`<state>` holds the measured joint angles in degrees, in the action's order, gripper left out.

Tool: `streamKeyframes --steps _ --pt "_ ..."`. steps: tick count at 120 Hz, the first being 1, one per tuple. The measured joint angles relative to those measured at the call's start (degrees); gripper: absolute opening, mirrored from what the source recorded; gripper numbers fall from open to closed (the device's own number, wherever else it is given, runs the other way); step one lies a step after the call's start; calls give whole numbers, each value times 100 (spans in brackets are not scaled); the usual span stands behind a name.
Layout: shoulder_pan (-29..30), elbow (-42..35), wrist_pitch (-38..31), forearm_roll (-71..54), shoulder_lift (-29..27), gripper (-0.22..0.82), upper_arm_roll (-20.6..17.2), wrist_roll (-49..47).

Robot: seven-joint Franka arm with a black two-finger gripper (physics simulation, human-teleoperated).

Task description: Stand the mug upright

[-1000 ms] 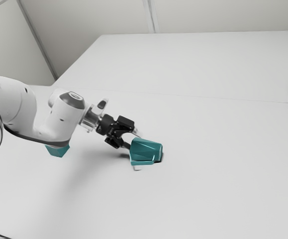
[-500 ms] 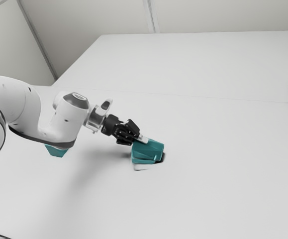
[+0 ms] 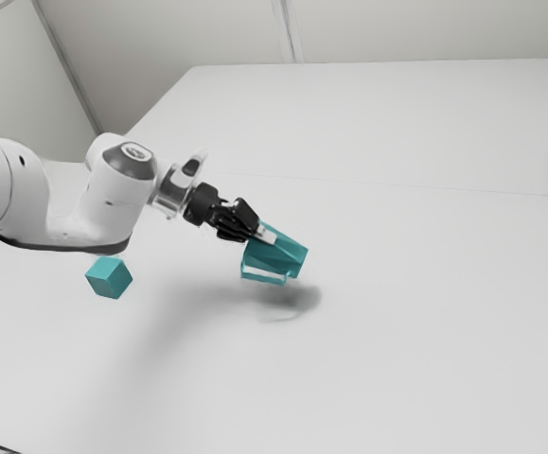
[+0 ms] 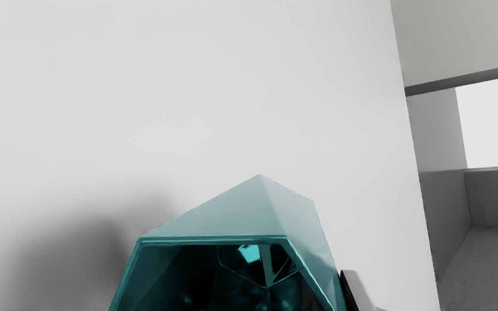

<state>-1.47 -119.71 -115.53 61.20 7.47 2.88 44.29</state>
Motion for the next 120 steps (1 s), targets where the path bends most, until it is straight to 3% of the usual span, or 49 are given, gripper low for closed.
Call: streamKeyframes --steps 18,32,48,91,120 --pt "7 613 141 -1879 -403 -17 6 -464" --pt "7 1338 508 -3654 -468 -17 4 -970" --pt "15 1663 774 -4973 -477 -18 10 -1477" --pt "-104 1619 598 -6018 -4 -18 -3 -2527" --pt "-121 856 -187 -6161 134 -18 -1 -2975"
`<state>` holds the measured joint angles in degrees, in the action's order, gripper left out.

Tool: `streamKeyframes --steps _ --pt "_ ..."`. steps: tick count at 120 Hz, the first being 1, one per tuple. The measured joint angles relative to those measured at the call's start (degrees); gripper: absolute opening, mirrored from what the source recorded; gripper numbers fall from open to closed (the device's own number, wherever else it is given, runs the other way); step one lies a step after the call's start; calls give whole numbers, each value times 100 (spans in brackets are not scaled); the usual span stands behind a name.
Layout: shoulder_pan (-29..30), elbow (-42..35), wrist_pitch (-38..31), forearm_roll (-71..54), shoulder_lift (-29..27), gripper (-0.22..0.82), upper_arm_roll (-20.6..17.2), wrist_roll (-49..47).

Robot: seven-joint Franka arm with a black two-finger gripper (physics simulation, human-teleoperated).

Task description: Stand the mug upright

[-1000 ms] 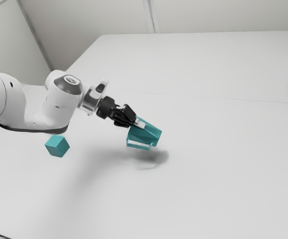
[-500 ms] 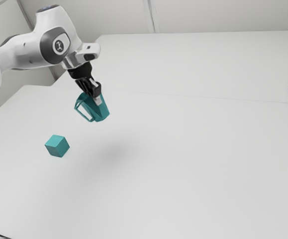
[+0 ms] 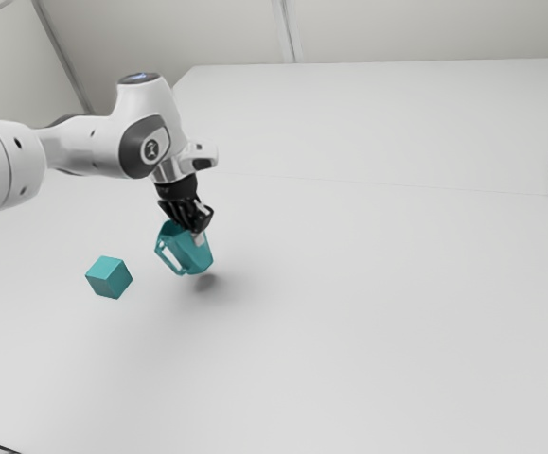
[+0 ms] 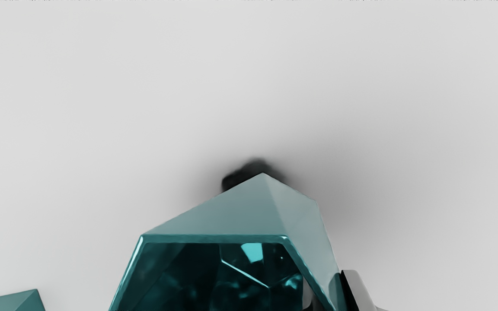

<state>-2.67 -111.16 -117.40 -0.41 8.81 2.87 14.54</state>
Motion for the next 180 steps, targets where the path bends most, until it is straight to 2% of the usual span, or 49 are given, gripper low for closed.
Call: streamKeyframes --steps 51,68,74,92,103,120,147,162,180 --pt "-75 -22 -777 -199 543 -17 2 -490" --pt "-76 -22 -861 -179 623 -13 2 -580" --pt "-76 -22 -877 -162 634 -8 3 -595" --pt "-95 -21 -893 -130 565 24 3 -622" --pt "-115 -15 -826 -109 340 37 -4 -631" --pt "-154 118 -445 -37 -213 48 -2 -649" --pt "-122 1905 1136 -4 -359 56 13 -668" --pt "-163 2083 1810 -2 -637 58 -23 -673" --pt "-223 2104 2225 0 -754 59 -48 -677"
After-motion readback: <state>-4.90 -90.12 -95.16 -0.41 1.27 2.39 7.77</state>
